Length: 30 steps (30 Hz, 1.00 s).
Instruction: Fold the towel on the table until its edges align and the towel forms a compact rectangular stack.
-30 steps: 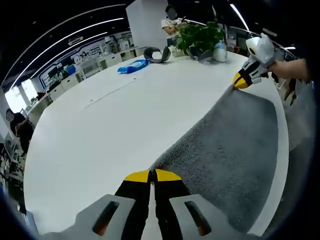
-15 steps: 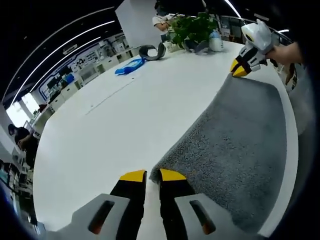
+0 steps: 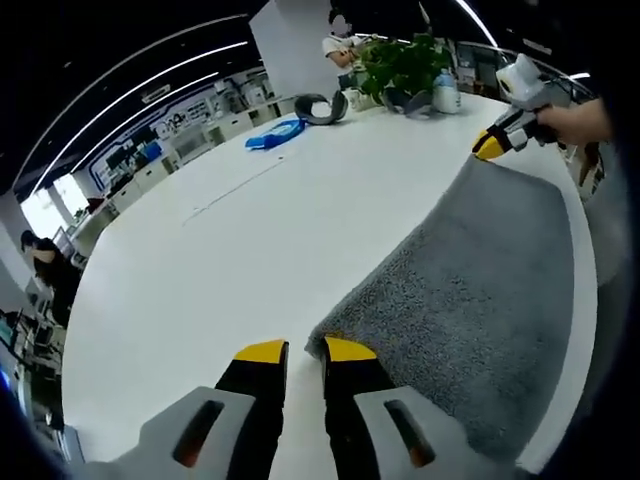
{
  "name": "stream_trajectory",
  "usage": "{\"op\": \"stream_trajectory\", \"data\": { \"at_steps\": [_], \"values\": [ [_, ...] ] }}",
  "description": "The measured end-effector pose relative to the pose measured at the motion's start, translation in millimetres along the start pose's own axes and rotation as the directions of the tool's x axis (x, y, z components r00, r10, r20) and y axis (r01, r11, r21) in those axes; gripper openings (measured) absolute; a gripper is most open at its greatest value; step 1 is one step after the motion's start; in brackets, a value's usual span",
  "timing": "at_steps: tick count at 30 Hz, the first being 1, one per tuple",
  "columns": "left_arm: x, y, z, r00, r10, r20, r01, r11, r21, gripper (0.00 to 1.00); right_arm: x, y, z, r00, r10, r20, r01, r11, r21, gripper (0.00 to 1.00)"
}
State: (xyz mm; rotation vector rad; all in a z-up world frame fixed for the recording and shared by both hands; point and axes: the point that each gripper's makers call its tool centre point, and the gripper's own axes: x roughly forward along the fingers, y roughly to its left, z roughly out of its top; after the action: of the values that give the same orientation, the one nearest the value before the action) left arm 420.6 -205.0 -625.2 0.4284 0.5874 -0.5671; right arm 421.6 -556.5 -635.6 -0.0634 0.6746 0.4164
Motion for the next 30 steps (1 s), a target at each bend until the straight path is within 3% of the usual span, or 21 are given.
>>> {"op": "stream_trajectory", "data": {
  "at_steps": [2,6,9,13,16,19,22,23,24,26,27,28,30],
  "values": [
    [-7,-1.4,3.4,1.000,0.004,0.013,-0.004,1.000,0.001,0.14,-6,-4,4.6,1.000,-0.012,0.023,0.012,1.000,-0.003,0.00],
    [-18,-17.8,9.8,0.999,-0.018,0.039,0.018,1.000,-0.002,0.14,-14,-8,10.6,0.999,-0.017,0.044,0.017,1.000,0.011,0.00],
    [-20,-36.5,17.7,0.994,-0.081,0.067,0.082,0.996,-0.016,0.14,-18,-3,13.2,0.999,-0.006,0.046,0.008,0.999,-0.038,0.00],
    [-19,-54.4,35.7,0.989,-0.137,0.057,0.137,0.990,0.015,0.14,-18,19,7.9,0.998,0.051,0.028,-0.047,0.993,-0.112,0.00],
    [-17,-77.5,57.8,0.978,-0.199,0.069,0.194,0.978,0.070,0.13,-18,42,0.0,0.995,0.103,0.012,-0.100,0.984,-0.145,0.00],
    [-12,-99.8,71.4,0.970,-0.233,0.073,0.225,0.969,0.106,0.12,-24,68,-8.1,0.992,0.127,-0.024,-0.128,0.945,-0.301,0.00],
    [-10,-135.9,78.2,0.945,-0.321,0.056,0.311,0.941,0.134,0.11,-30,92,-10.3,0.988,0.154,-0.021,-0.150,0.907,-0.393,0.00],
    [-10,-146.3,78.1,0.938,-0.344,0.037,0.333,0.927,0.176,0.11,-32,99,-11.0,0.987,0.162,-0.024,-0.157,0.897,-0.414,0.00],
    [-9,-158.4,75.4,0.936,-0.351,-0.007,0.340,0.903,0.262,0.11,-35,106,-12.9,0.986,0.161,-0.033,-0.158,0.872,-0.463,0.00],
    [-7,-172.6,74.7,0.935,-0.353,-0.043,0.347,0.878,0.331,0.10,-41,113,-13.2,0.987,0.154,-0.052,-0.156,0.813,-0.561,0.00],
    [-7,-182.7,75.2,0.929,-0.367,-0.053,0.361,0.860,0.361,0.10,-43,115,-11.5,0.987,0.153,-0.047,-0.152,0.801,-0.579,0.00],
    [-7,-196.4,75.5,0.920,-0.386,-0.070,0.381,0.836,0.395,0.10,-46,116,-11.4,0.988,0.150,-0.045,-0.148,0.804,-0.576,0.00],
    [-7,-213.8,75.9,0.914,-0.398,-0.084,0.396,0.823,0.407,0.10,-49,117,-11.3,0.988,0.148,-0.044,-0.147,0.810,-0.568,0.00]
  ]
}}
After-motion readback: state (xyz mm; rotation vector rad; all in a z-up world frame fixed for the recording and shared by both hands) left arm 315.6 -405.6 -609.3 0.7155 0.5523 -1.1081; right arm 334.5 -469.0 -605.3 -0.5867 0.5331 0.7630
